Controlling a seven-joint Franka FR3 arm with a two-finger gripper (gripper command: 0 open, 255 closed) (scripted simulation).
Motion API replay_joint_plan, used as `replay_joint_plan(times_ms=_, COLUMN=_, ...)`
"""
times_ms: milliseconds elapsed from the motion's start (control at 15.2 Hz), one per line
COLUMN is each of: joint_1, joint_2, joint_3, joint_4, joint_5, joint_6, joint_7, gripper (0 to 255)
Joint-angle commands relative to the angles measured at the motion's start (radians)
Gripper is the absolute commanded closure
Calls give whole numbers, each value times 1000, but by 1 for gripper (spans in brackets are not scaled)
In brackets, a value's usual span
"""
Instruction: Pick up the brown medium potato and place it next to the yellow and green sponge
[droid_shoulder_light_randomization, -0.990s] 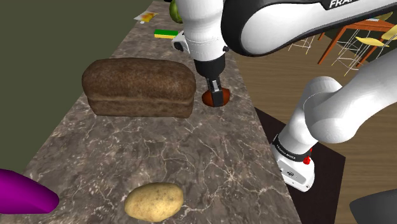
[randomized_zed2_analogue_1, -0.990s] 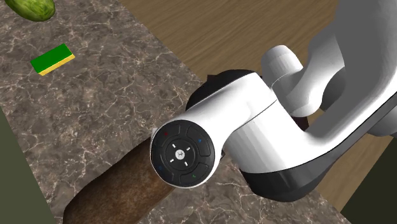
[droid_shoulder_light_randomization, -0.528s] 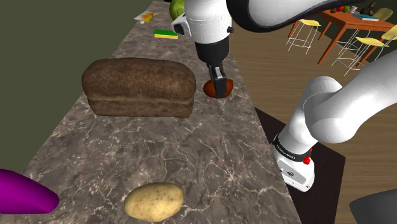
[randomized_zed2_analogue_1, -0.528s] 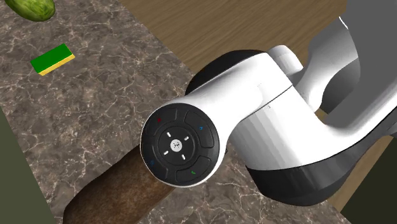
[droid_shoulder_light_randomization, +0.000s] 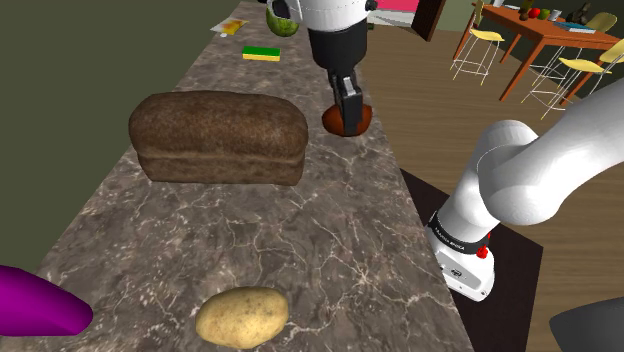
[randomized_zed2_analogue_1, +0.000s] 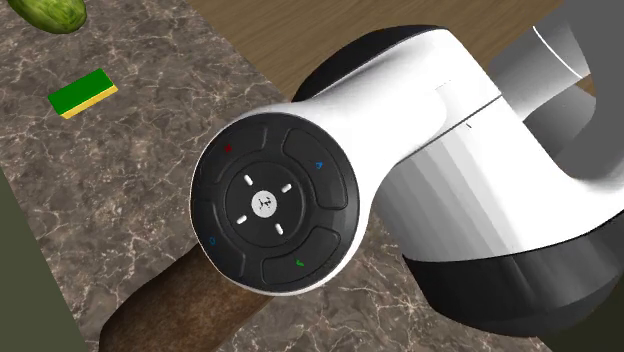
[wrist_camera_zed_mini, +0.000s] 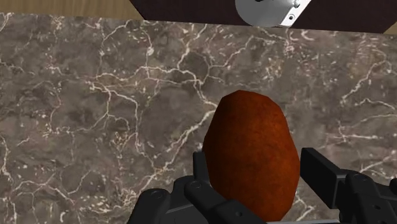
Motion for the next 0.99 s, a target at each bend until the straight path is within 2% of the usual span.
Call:
replay_joint_plan(times_ms=0, joint_1=-2, joint_2=2, joint_3=-2, joint_4=28, joint_5=-2, joint_6=-26, joint_7=-4, gripper=255)
replay_joint_plan(times_ms=330, joint_1=-6, joint_2=10, joint_3=-5, joint_4=93, joint_5=-8, joint_6=-83, joint_7=-13, gripper=255)
replay_joint_plan(times_ms=924, joint_1=-90, joint_2=121, joint_3=-139, joint_4=155, joint_5=-132, joint_6=-4, joint_7=-192, gripper=255)
